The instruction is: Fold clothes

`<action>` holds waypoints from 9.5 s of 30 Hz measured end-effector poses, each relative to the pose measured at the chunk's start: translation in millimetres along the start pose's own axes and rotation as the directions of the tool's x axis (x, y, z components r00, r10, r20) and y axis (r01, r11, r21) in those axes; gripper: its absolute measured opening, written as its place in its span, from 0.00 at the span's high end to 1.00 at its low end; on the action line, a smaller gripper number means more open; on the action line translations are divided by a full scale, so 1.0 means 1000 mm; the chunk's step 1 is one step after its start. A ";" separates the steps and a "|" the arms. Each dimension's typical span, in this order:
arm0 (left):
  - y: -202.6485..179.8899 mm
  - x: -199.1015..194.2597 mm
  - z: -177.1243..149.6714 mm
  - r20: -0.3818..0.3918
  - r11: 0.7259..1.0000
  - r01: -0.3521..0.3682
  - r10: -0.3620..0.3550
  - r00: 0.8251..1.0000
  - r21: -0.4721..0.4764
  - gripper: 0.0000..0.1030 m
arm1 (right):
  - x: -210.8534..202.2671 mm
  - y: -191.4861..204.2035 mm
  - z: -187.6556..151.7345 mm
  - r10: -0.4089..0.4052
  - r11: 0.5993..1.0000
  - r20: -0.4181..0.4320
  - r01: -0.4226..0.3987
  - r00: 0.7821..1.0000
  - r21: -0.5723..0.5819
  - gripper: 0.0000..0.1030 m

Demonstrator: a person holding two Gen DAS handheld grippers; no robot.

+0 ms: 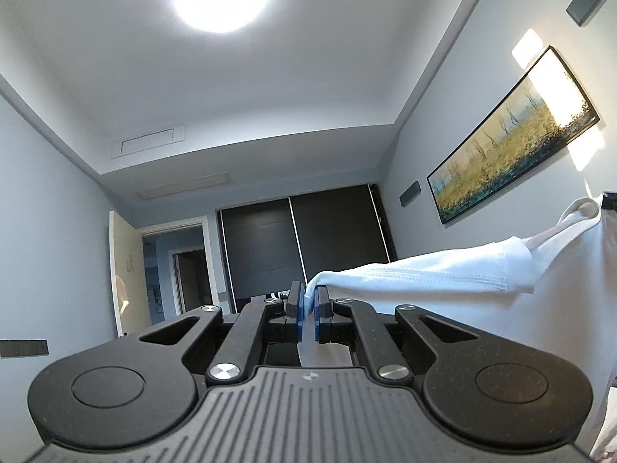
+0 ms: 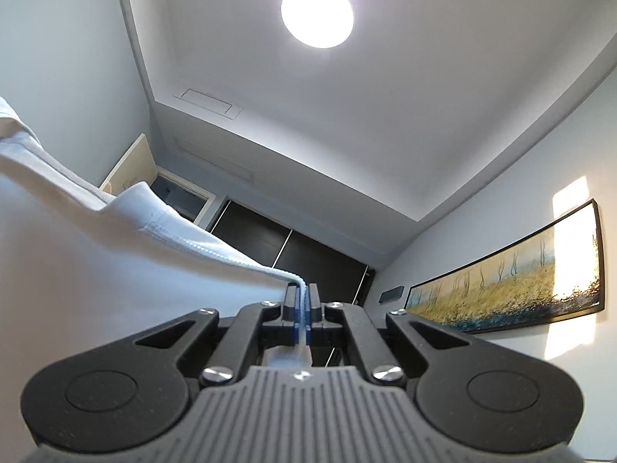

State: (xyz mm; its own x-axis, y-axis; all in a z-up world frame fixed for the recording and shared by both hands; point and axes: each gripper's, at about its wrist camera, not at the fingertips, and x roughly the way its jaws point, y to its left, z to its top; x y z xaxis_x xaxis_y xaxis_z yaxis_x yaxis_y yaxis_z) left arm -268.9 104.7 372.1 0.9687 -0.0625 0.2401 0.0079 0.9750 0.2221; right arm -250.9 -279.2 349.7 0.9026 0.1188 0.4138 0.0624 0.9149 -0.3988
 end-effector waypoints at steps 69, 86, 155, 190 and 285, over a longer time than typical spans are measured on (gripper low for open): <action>0.029 0.400 -0.542 -0.946 0.995 -0.064 -0.051 0.321 -0.076 0.52 | 0.316 0.184 -0.572 0.407 0.913 -0.885 -0.126 0.224 0.388 0.62; 0.034 0.385 -0.599 -0.933 0.918 -0.269 -0.211 0.292 -0.292 0.48 | 0.278 0.181 -0.609 0.558 0.817 -0.823 0.102 0.108 0.568 0.60; -0.179 0.188 -0.447 -0.843 0.870 0.307 -0.468 0.266 -0.386 0.59 | 0.008 0.165 -0.504 0.670 0.730 -0.721 -0.020 -0.179 0.683 0.68; -0.183 0.169 -0.462 -0.865 0.870 0.337 -0.446 0.229 -0.359 0.59 | 0.015 0.220 -0.485 0.730 0.601 -0.585 -0.076 -0.353 0.796 0.74; -0.066 0.052 -0.462 -0.805 0.804 0.055 -0.593 0.007 -0.592 1.00 | 0.096 0.071 -0.451 0.690 0.709 -0.696 -0.007 -0.199 0.705 0.95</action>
State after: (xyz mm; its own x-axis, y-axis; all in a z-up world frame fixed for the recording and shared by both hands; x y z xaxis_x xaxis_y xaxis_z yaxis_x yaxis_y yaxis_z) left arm -104.9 135.6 -66.9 0.2013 -0.4074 -0.8908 0.2064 0.9066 -0.3680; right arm 31.8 -377.0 -7.5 0.1597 0.3392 -0.9271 -0.2623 0.9199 0.2914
